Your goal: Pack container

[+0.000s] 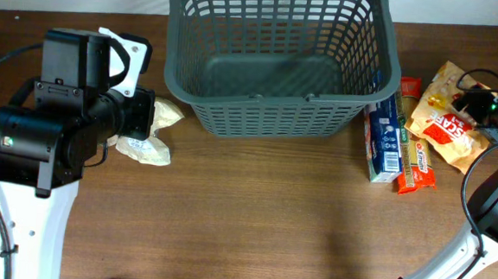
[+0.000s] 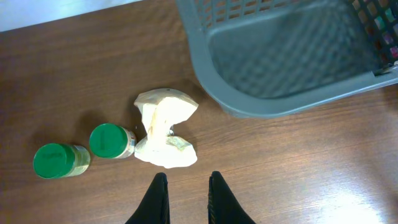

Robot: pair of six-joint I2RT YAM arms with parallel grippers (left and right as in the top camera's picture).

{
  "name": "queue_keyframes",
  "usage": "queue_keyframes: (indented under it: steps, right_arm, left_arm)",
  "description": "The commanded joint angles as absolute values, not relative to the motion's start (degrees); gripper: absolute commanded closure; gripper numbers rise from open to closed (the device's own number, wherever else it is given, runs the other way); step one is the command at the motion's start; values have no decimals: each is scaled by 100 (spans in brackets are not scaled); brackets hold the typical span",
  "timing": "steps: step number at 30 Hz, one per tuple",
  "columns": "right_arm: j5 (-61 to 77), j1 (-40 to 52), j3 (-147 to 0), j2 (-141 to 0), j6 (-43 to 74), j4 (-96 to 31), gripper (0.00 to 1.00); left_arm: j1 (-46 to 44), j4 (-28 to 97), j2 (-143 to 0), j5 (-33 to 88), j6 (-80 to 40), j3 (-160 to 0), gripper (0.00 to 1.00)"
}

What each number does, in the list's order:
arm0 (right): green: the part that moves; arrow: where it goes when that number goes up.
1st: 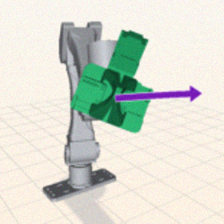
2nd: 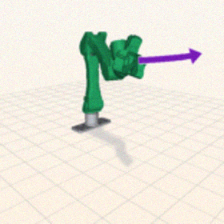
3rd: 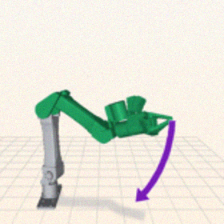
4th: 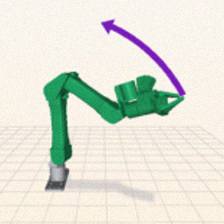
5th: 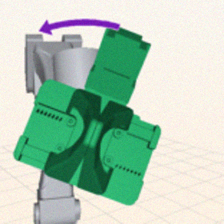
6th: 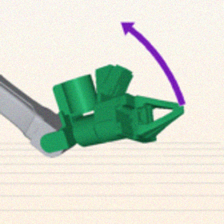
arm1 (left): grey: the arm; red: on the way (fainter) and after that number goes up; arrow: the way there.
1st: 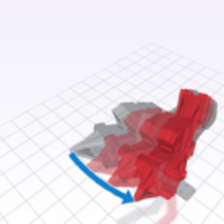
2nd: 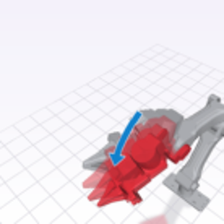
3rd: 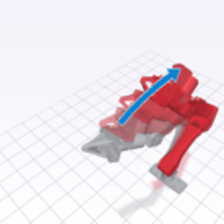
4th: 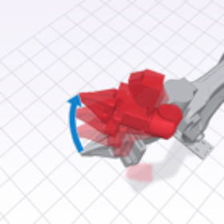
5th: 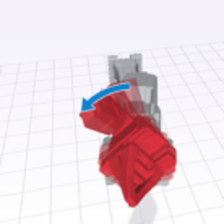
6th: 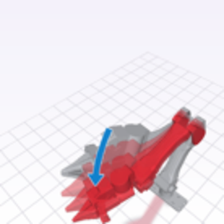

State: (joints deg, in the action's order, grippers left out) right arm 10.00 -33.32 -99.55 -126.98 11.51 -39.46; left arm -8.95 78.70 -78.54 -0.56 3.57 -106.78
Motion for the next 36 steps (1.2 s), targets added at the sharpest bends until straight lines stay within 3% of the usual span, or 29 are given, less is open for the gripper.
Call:
queue_keyframes:
  steps: [1, 16, 18, 23, 25, 29, 32, 33, 36]
  right_arm:
    - [414, -3463, -9856, -13102, 1122, -4073, 1]
    - [425, -3489, -9754, -13738, 1151, -4224, 0]
    - [425, -3489, -9754, -13738, 1149, -4217, 7]
    - [425, -3489, -9714, -13743, 1149, -4228, 52]
    - [425, -3489, -9695, -13745, 1149, -4226, 66]
    - [425, -3489, -9690, -13745, 1149, -4230, 75]
    - [423, -3489, -9690, -13745, 1149, -4268, 75]
    - [425, -3489, -9690, -13745, 1151, -4274, 67]
    - [427, -3489, -9692, -13736, 1151, -4287, 23]
  left_arm:
    - [-873, 7889, -7874, 30, 322, -10698, 93]
    - [-873, 7891, -7874, 139, 322, -10698, 93]
    - [-873, 7889, -7874, 139, 320, -10698, 93]
    - [-873, 7891, -7874, 137, 322, -10698, 93]
    - [-873, 7891, -7874, 134, 322, -10698, 93]
    - [-873, 7891, -7874, 134, 322, -10698, 93]
    - [-873, 7889, -7874, 134, 322, -10698, 93]
    - [-873, 7889, -7874, 134, 322, -10698, 93]
    - [-873, 7889, -7874, 134, 325, -10698, 93]
